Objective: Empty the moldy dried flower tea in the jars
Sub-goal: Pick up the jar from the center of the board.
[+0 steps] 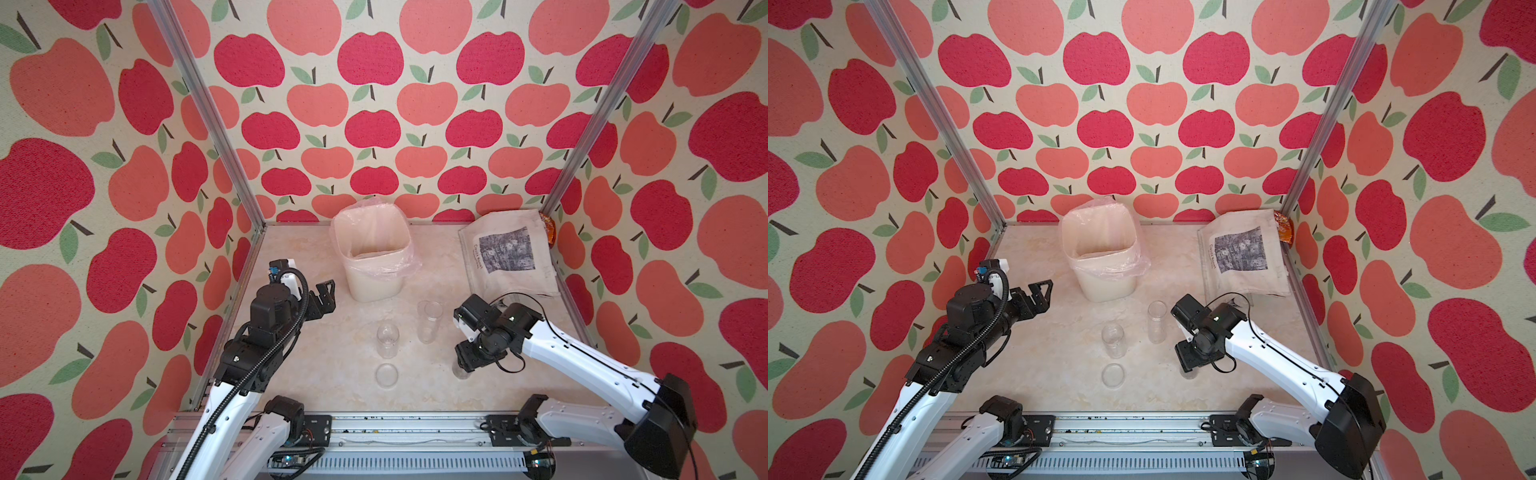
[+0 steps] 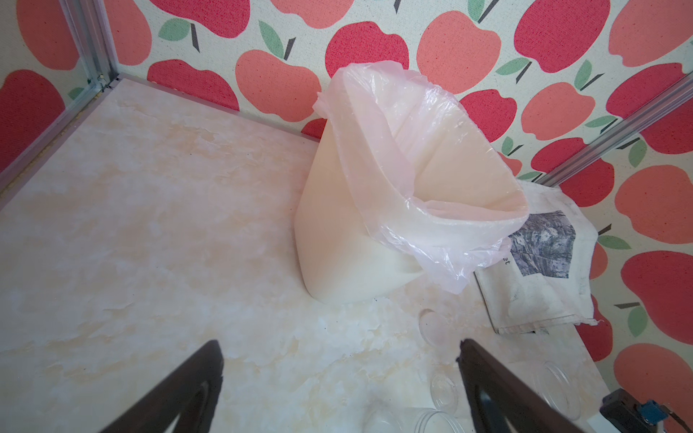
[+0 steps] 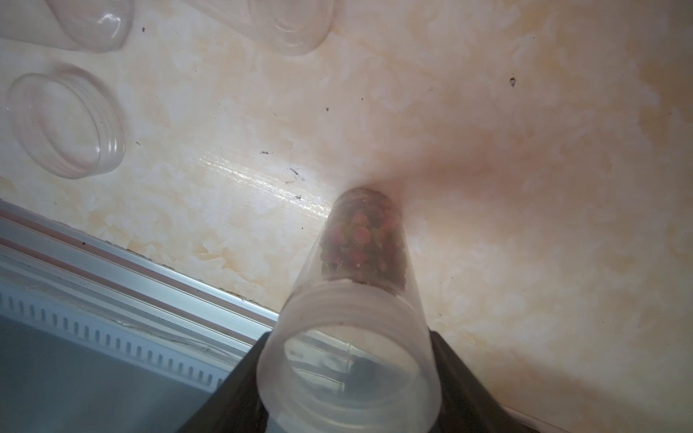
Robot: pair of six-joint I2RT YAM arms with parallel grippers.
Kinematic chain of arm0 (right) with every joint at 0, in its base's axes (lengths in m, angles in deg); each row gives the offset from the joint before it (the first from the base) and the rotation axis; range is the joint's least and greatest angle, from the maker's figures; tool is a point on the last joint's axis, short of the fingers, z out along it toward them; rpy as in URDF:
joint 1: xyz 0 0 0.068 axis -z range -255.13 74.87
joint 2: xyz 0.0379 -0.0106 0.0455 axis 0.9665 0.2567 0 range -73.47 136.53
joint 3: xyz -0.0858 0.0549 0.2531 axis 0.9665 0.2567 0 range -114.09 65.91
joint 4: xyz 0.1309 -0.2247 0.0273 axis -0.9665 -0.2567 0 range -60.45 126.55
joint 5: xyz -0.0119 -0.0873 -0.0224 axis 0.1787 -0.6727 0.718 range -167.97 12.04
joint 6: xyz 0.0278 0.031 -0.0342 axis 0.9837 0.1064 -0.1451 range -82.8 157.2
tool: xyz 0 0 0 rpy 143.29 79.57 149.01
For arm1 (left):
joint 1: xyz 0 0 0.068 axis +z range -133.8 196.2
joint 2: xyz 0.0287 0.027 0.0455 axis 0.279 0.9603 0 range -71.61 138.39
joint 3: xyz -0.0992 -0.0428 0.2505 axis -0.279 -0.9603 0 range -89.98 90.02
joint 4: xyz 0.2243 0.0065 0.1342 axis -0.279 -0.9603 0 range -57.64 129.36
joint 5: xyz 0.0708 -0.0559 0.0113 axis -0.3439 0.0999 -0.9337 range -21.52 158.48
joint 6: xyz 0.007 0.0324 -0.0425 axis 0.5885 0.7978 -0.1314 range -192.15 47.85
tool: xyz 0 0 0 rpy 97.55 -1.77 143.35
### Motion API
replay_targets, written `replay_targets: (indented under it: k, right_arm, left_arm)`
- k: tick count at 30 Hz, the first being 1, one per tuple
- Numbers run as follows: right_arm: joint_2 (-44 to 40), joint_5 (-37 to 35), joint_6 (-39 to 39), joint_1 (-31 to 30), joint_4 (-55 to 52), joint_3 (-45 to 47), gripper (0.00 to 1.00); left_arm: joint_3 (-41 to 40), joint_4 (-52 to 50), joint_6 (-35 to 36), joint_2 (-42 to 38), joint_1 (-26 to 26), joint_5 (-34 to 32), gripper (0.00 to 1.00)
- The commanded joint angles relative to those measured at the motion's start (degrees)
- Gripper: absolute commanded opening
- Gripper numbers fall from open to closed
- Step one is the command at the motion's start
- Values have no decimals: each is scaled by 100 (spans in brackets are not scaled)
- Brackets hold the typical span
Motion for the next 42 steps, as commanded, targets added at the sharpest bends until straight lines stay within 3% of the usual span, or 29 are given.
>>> replay_targets:
  k: [1, 6, 12, 25, 32, 38, 42]
  right_arm:
    - [-40, 17, 12, 45, -22, 27, 55]
    - [-210, -99, 5, 46, -196, -222, 41]
    - [-470, -329, -4, 45, -585, -780, 32]
    - [-568, -877, -273, 81, -1503, -2632, 25]
    - [-189, -1072, -623, 92, -1901, -3757, 23]
    - [291, -775, -987, 92, -1875, -4937, 20]
    - [682, -116, -1159, 90, -1571, -5357, 20]
  left_arm:
    - [-27, 114, 61, 6, 12, 76, 99]
    - [-17, 155, 70, 48, 12, 102, 99]
    - [-70, 229, 61, 33, 12, 118, 100]
    - [-71, 478, 187, -28, 11, 507, 100]
    - [-119, 1023, 461, 8, 2, 1177, 99]
    - [-45, 1645, 1233, 195, -282, 1856, 100]
    - [4, 1991, 2268, 319, -868, 2085, 100]
